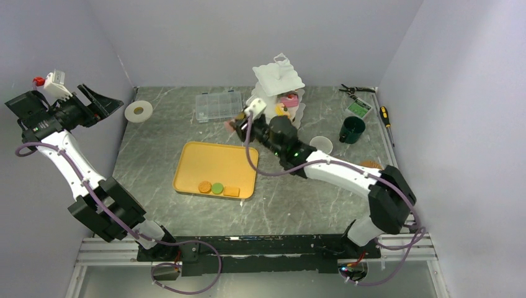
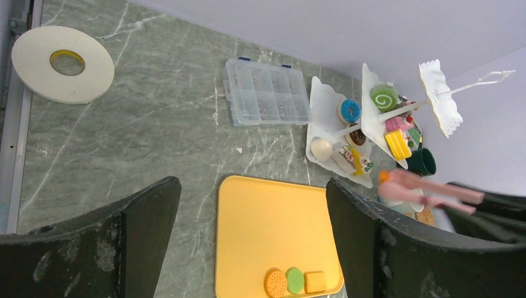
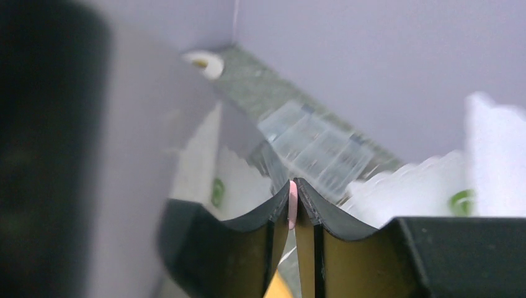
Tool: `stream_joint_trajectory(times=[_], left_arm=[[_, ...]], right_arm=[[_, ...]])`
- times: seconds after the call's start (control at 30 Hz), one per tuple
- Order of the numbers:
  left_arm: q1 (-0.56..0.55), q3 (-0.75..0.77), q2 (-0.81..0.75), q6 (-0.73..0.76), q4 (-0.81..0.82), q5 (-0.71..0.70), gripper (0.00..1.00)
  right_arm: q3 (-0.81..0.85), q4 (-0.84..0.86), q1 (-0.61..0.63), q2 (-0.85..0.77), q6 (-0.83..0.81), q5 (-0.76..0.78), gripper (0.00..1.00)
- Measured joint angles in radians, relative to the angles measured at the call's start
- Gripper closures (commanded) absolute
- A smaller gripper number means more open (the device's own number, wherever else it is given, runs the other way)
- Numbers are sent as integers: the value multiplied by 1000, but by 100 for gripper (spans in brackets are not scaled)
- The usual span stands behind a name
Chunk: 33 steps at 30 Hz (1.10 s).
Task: Serve the afternoon tea
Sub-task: Place the desert on the desert table.
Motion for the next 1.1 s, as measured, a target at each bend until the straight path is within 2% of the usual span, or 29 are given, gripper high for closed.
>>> stream_joint_trajectory(times=[0.17,0.37,0.8,1.1], left_arm=[[0,0,0,0,0,0,7],[1,0,0,0,0,8,7],[6,0,0,0,1,14,7],[6,0,0,-5,8,14,7]], right_arm=[[101,-25,-89,-62,-3,-19,57],[127,-42,-158,-91,-5,-24,57],[72,-48,-179,-57,-35,4,57],[7,40,-189,-11,-58,70,56]])
